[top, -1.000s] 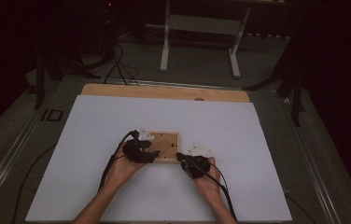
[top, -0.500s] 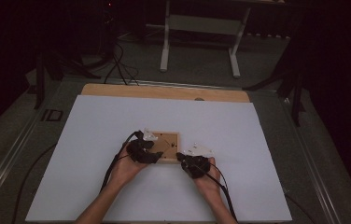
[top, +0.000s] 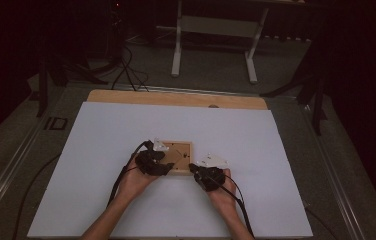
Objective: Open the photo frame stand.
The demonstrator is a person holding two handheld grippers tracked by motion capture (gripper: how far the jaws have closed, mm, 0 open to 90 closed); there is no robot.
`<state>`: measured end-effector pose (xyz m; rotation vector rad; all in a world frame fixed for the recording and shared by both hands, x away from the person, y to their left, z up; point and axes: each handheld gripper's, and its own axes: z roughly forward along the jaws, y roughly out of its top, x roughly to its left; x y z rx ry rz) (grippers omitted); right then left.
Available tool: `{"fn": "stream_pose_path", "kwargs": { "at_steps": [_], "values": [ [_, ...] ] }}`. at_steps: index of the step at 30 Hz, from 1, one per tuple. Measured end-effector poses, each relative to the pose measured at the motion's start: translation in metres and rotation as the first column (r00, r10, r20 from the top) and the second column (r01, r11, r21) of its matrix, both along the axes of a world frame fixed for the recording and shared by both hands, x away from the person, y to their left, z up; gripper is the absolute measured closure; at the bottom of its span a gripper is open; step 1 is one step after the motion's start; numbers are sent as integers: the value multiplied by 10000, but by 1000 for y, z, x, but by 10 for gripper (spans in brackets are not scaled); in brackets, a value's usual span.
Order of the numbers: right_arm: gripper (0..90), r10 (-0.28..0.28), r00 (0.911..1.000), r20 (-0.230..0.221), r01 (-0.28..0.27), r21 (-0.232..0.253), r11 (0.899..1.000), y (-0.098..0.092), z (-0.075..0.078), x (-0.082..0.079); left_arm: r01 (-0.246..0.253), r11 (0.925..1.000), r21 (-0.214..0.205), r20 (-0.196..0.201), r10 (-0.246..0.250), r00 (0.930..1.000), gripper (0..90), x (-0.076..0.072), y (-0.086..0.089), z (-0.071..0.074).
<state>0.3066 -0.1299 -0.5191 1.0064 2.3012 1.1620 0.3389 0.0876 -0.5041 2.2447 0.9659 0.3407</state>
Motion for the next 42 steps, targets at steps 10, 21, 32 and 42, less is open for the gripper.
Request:
{"fn": "stream_pose_path", "kwargs": {
  "at_steps": [10,21,32,42],
  "values": [
    [896,6,10000,12,-6,-6,10000,0,0,0,-58,9997,244,254,52,9997,510,-3,-3,2],
    [897,47,10000,42,-47,-21,10000,0,0,0,13,9997,227,532,-25,9986,510,0,-8,22],
    [896,34,10000,34,-34,-14,10000,0,0,0,42,9999,152,372,-48,9993,501,2,-7,24],
    [896,73,10000,-5,-73,0,10000,-1,0,1,-59,9998,-200,-131,56,9999,431,2,1,19]
  ]
}}
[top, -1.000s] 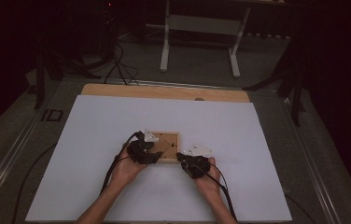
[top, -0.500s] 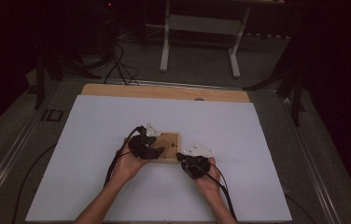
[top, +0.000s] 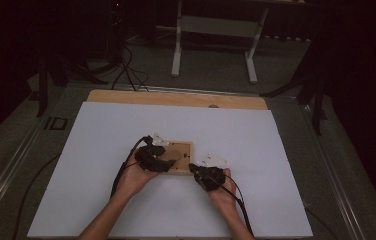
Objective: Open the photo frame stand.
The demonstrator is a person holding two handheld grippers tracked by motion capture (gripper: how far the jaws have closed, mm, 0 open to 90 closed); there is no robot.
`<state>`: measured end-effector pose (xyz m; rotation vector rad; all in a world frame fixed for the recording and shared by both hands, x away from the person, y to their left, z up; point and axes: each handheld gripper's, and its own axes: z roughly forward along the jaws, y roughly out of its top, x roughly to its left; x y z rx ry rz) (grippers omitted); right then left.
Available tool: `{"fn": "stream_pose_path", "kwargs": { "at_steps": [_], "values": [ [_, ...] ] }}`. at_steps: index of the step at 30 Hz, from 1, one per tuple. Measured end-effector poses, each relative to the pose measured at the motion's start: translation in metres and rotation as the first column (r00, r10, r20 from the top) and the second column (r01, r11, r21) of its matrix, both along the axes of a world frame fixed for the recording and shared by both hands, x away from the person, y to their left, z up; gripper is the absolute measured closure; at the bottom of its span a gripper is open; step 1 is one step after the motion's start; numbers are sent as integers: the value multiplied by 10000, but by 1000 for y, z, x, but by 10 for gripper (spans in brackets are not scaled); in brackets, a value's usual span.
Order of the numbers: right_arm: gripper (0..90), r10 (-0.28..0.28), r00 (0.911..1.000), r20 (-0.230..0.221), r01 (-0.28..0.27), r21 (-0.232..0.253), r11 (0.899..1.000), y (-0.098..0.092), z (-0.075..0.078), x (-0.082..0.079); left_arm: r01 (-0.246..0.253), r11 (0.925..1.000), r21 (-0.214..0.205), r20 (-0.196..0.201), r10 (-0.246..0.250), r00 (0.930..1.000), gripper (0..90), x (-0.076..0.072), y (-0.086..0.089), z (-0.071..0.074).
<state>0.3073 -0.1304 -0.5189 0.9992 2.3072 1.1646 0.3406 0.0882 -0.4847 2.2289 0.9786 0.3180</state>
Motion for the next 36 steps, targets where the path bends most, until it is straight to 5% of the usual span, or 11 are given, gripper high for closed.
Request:
{"fn": "stream_pose_path", "kwargs": {
  "at_steps": [6,9,17,26,36],
  "values": [
    [896,-9,10000,-21,9,13,10000,0,0,0,-26,9998,183,-232,30,9997,431,-1,4,-7],
    [896,-6,10000,-21,6,5,10000,0,0,0,83,10000,20,-302,-82,9995,499,-1,4,-5],
    [896,9,10000,16,-9,0,10000,0,0,0,-151,9995,-291,-532,135,9985,510,2,2,1],
    [895,0,10000,1,0,4,10000,0,0,0,-416,9886,-1449,-1784,153,9838,469,11,11,0],
    [892,-2,10000,14,2,6,10000,0,0,0,-741,9785,-1925,-2440,254,9694,510,19,13,-3]
  ]
}}
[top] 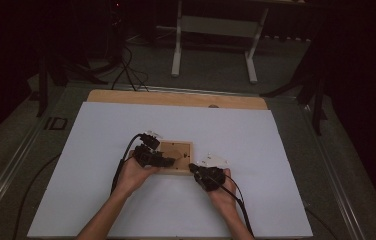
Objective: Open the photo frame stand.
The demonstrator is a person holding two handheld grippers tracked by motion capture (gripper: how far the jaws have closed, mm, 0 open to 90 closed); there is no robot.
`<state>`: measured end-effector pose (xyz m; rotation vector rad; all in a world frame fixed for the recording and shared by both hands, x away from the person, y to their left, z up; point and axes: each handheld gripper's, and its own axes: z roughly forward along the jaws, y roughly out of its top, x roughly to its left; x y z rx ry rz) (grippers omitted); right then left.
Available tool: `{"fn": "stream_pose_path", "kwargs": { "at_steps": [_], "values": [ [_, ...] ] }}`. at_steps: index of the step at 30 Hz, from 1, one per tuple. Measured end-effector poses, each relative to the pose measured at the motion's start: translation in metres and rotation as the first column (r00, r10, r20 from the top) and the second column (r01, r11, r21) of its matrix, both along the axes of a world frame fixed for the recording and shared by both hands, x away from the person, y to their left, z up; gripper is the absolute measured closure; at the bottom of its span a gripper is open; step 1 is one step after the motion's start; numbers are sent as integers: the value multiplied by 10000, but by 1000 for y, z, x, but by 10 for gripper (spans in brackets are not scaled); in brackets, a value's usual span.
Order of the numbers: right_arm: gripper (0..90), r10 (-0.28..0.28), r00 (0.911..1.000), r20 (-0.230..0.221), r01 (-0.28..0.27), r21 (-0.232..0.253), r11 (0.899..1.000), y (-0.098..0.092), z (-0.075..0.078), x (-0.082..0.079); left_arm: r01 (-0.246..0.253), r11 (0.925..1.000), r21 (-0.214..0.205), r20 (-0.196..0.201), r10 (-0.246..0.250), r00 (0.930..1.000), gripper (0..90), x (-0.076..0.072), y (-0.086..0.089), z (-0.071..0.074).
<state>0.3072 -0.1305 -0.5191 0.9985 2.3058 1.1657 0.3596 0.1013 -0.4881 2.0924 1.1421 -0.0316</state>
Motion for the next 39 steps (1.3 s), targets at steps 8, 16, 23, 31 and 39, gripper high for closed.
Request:
{"fn": "stream_pose_path", "kwargs": {
  "at_steps": [8,16,23,31,39],
  "values": [
    [884,-13,10000,4,13,-10,10000,0,0,0,-35,9990,-453,-276,22,9996,525,5,2,0],
    [873,-32,10000,3,32,-3,10000,0,0,0,19,9991,-429,-532,-42,9986,521,8,1,-1],
    [849,-68,10000,-26,68,32,10000,-1,0,0,7,9995,-323,-610,-26,9981,538,9,1,-1],
    [768,-197,9992,-342,211,398,9990,-4,0,3,-44,9997,-252,-459,32,9989,551,8,0,-1],
    [753,-174,9992,-361,188,372,9991,-5,0,3,-7,10000,-80,-230,5,9997,551,5,-2,0]
  ]
}}
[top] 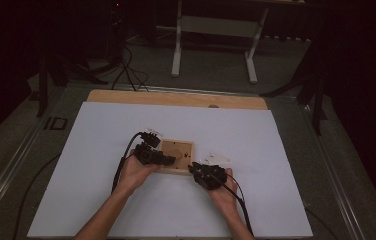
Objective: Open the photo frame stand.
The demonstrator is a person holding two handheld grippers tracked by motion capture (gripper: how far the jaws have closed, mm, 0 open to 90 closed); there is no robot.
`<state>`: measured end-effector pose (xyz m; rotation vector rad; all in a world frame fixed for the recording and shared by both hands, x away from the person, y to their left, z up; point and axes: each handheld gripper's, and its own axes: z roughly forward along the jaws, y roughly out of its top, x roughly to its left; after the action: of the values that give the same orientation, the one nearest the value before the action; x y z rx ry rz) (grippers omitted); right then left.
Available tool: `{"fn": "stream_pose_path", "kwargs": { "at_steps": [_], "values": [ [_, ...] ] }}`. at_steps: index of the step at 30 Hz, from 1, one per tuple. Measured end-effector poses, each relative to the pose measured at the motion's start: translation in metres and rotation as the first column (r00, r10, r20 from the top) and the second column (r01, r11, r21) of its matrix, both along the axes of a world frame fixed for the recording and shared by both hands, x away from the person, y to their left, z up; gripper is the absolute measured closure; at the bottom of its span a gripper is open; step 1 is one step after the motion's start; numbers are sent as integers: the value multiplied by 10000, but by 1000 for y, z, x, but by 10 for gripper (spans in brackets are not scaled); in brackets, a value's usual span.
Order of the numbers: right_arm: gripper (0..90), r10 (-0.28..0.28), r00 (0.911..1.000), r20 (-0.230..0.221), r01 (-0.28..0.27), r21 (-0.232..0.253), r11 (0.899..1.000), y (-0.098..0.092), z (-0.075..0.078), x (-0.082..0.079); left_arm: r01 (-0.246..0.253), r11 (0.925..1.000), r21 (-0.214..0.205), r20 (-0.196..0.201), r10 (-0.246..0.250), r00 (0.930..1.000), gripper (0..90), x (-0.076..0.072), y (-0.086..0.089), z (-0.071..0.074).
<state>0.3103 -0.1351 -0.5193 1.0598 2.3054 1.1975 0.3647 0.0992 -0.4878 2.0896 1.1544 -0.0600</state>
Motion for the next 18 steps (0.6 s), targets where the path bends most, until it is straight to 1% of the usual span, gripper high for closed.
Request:
{"fn": "stream_pose_path", "kwargs": {
  "at_steps": [7,11,18],
  "values": [
    [736,0,10000,1,0,-53,10000,0,1,0,77,9999,135,402,-82,9992,551,-4,-2,3],
    [730,-62,10000,62,62,71,10000,-4,4,2,156,9996,251,666,-172,9976,551,-8,-4,5],
    [714,-176,9998,109,173,294,9994,-13,12,5,149,9991,385,943,-184,9954,551,-12,-6,6]
  ]
}}
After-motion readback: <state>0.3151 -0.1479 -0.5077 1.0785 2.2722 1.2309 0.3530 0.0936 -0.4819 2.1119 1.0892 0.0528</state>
